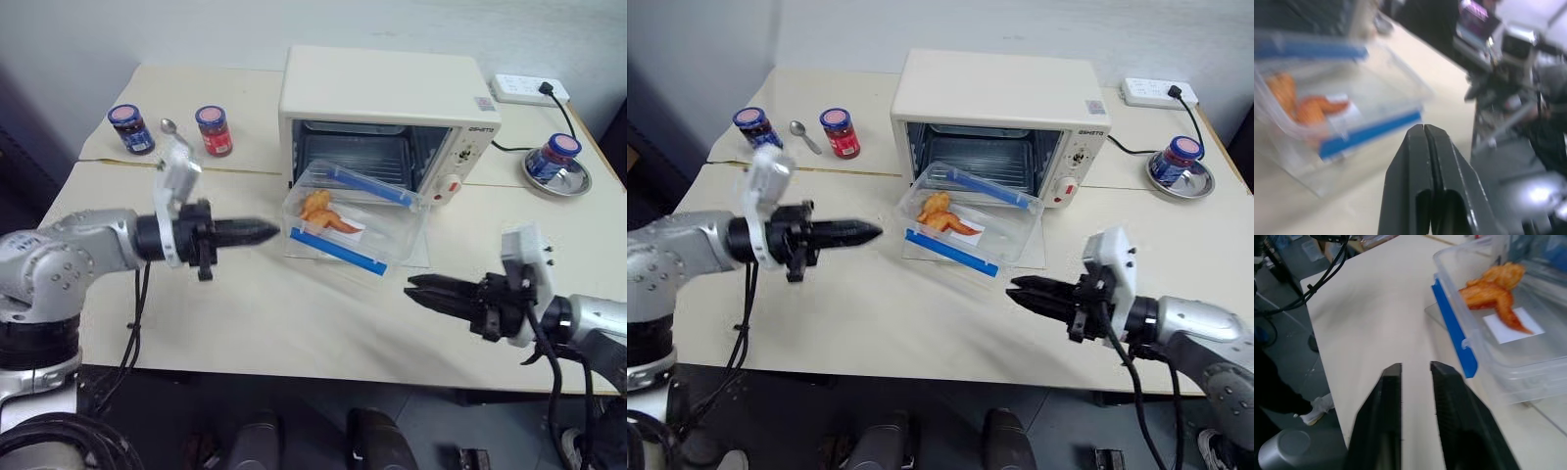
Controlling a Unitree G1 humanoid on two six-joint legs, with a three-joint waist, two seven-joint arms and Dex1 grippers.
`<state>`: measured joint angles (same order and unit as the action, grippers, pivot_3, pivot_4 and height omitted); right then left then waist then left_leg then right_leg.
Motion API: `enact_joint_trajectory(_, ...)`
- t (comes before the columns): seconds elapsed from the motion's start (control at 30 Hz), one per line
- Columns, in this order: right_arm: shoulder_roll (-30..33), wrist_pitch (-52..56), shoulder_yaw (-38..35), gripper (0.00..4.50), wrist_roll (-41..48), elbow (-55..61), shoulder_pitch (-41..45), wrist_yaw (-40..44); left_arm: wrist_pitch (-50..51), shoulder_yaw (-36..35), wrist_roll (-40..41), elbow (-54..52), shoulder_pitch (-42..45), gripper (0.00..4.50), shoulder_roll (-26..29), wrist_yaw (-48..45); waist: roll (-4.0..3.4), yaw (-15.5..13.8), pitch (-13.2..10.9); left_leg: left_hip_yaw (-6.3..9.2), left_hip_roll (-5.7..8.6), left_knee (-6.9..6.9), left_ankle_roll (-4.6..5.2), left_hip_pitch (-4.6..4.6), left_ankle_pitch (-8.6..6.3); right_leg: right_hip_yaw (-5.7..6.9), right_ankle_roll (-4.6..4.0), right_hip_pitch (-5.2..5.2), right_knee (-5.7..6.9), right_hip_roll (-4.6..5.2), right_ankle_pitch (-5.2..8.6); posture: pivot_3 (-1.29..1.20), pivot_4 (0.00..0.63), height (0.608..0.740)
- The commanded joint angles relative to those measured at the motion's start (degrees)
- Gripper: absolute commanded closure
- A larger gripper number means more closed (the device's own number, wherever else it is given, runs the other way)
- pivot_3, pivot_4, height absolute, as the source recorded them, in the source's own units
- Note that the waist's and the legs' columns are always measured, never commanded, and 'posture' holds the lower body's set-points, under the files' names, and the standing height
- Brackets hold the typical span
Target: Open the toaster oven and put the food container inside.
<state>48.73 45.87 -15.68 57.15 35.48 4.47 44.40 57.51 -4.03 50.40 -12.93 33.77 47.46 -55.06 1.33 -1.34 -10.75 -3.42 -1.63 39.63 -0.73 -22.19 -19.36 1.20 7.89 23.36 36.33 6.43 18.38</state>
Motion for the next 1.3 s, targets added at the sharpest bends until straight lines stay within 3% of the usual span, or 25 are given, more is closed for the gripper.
enact_joint_trajectory(0.03, -0.86, -2.74, 3.99, 4.47, -3.49, -1.88, 3.09, 1.67, -7.91, 4.66, -6.49, 1.86, 1.36, 4.50, -1.14, -4.00, 0.00, -0.02, 0.00, 0.00, 0.01, 0.00, 0.01, -0.02, 0.00, -0.01, 0.00, 0.01, 0.01, 0.01, 0.00, 0.00, 0.150, 0.740)
enact_joint_trajectory(0.53, -10.80, -14.85, 19.49, 4.47, -28.39, -27.66, 23.21, -0.08, -21.36, 13.05, -24.60, 19.38, 10.37, 4.50, -14.32, -0.63, 0.00, 0.23, 0.00, -0.05, 0.00, 0.05, 0.08, -0.12, -0.03, 0.04, 0.02, 0.12, 0.25, -0.01, -0.01, 0.00, 0.150, 0.740)
enact_joint_trajectory(0.87, -19.45, -21.52, 19.46, 4.47, -37.37, -39.54, 30.88, -4.60, -24.73, 9.44, -28.75, 25.45, 14.02, 4.50, -22.31, 8.43, 0.00, 0.75, 0.00, 0.00, -0.01, 0.20, 0.07, -0.20, -0.03, 0.08, 0.04, 0.17, 0.42, 0.02, -0.02, 0.00, 0.150, 0.740)
enact_joint_trajectory(1.13, -21.83, -22.82, 19.54, 4.47, -39.13, -40.76, 32.82, -3.99, -25.69, 5.87, -29.64, 27.24, 16.13, 4.50, -24.61, 13.17, -0.01, 1.63, 0.00, 0.03, -0.02, 0.17, 0.06, -0.20, -0.03, 0.11, 0.04, 0.19, 0.46, 0.02, -0.03, 0.00, 0.150, 0.740)
enact_joint_trajectory(1.3, -24.93, -26.65, 18.69, 4.47, -42.74, -46.67, 35.99, -8.60, -28.09, 5.66, -31.57, 30.64, 17.22, 4.50, -26.63, 15.44, -0.01, 1.66, 0.00, 0.01, -0.02, 0.20, 0.06, -0.19, -0.03, 0.10, 0.05, 0.19, 0.49, 0.04, -0.03, 0.00, 0.150, 0.740)
